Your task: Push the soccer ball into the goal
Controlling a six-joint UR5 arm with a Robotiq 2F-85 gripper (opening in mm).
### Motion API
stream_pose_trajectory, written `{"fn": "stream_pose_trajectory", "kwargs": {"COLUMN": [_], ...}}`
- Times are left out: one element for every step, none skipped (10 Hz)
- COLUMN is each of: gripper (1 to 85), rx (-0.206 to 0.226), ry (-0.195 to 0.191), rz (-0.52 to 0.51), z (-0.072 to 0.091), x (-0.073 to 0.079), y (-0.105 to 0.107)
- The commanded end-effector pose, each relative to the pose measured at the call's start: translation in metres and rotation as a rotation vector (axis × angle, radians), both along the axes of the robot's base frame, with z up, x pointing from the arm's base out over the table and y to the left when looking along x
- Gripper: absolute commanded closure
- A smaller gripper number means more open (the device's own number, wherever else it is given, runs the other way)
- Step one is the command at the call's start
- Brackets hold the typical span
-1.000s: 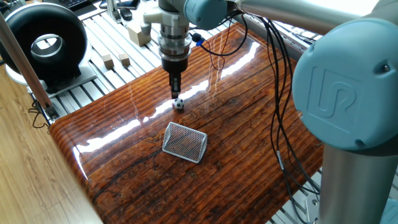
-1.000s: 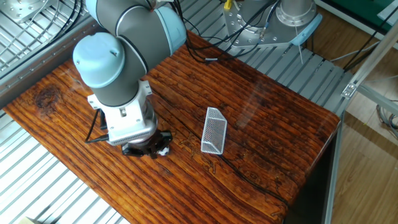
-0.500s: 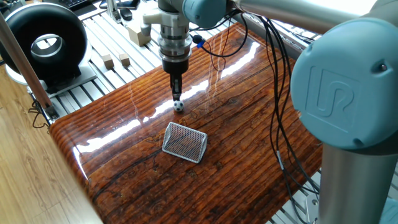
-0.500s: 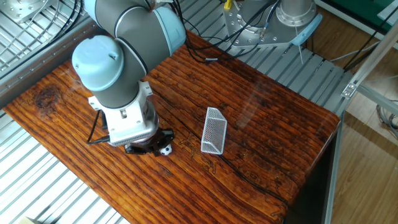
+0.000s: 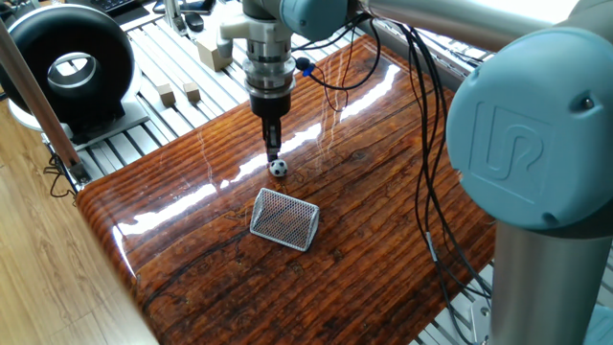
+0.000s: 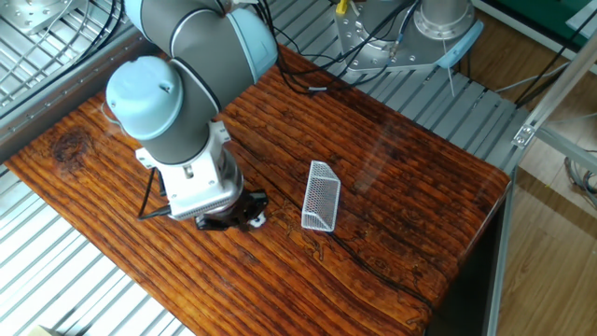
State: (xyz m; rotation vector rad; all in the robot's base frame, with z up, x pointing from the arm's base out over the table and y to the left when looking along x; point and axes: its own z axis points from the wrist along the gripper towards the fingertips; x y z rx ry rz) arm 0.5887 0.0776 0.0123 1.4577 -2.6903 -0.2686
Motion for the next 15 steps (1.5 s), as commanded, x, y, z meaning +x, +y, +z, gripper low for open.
{"fn": "stream_pose_trajectory", "kwargs": {"gripper": [84.7,84.7,84.7,84.7,84.7,84.7,84.7,84.7,84.7,84.7,84.7,84.7,84.7,84.7,84.7], "rx": [0.010,0.017,0.016,-0.005,0.000,0.003,-0.003,-0.016,-0.038,-0.063,-0.080,-0.098,-0.121,-0.147,-0.148], "ry": [0.034,0.060,0.065,0.057,0.069,0.082,0.098,0.103,0.087,0.083,0.083,0.087,0.103,0.133,0.165], "rz": [0.011,0.010,0.006,0.004,0.000,-0.005,-0.009,-0.015,-0.012,-0.009,-0.010,-0.019,-0.098,-0.183,-0.230], "z": [0.000,0.001,0.001,0.000,0.000,0.001,0.002,0.002,0.001,0.000,0.000,-0.001,0.002,0.007,0.012], "x": [-0.008,-0.015,-0.016,-0.014,-0.017,-0.020,-0.024,-0.025,-0.021,-0.020,-0.019,-0.019,-0.022,-0.030,-0.038], "y": [0.002,0.004,0.004,-0.002,0.000,0.001,0.000,-0.004,-0.010,-0.017,-0.023,-0.030,-0.039,-0.050,-0.057]}}
